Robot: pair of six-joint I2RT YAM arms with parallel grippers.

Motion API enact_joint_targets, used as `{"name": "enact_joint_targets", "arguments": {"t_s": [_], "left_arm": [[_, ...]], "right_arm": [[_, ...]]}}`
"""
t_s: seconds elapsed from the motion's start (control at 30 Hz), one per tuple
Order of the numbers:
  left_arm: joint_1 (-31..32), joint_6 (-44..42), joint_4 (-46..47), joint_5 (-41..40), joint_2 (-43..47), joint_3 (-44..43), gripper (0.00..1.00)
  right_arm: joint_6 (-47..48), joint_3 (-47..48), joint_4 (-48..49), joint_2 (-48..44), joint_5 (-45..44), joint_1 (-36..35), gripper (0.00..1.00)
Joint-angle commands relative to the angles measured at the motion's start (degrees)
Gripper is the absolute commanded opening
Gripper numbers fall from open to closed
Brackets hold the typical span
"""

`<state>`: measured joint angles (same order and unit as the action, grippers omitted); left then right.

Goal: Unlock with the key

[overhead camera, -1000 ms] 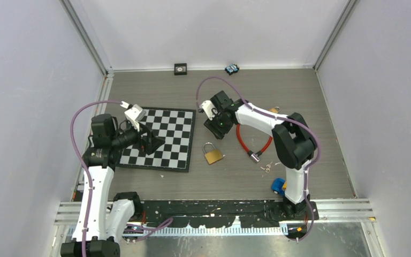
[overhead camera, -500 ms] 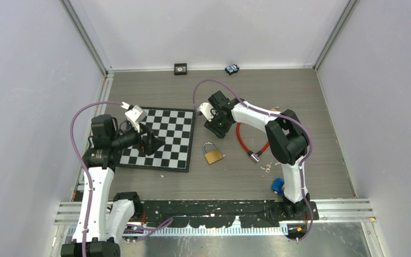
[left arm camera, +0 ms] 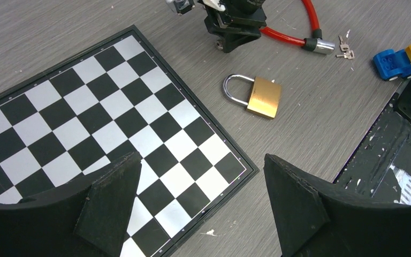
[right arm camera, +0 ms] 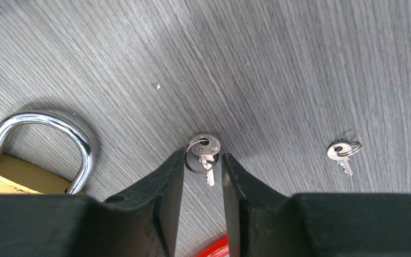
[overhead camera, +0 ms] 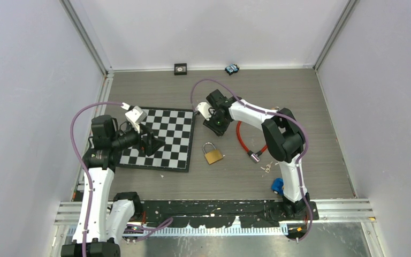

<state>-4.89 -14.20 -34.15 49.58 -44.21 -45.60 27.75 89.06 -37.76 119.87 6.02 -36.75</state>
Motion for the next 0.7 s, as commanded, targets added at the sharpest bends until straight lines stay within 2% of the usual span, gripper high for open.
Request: {"name": "enact_joint_targets", "arguments": {"t_s": [0.0,0.13,0.37,0.67], "left_arm": [[-0.12,-1.15,1.20,1.80,0.79,0.34,0.87],[-0.12,-1.27,1.20,1.99,0.87,0.42,0.87],[-0.12,-1.45,1.29,2.39,0.80,0.56,0.86],[-0.10,-1.58,1.46,2.81,0.69,0.82,0.86]], "right_arm": [[0.66,2.35,-0.40,0.79,1.07,-0.11,0.35],[0.40,2.51,-0.39,0.78,1.17,-0.14,0.25],[-0.52,2.94,-0.39,-1.25,0.47,-0.07,0.02],[-1.94,2.66,-0.65,-5.42,0.53,-0.07,0.01]]}}
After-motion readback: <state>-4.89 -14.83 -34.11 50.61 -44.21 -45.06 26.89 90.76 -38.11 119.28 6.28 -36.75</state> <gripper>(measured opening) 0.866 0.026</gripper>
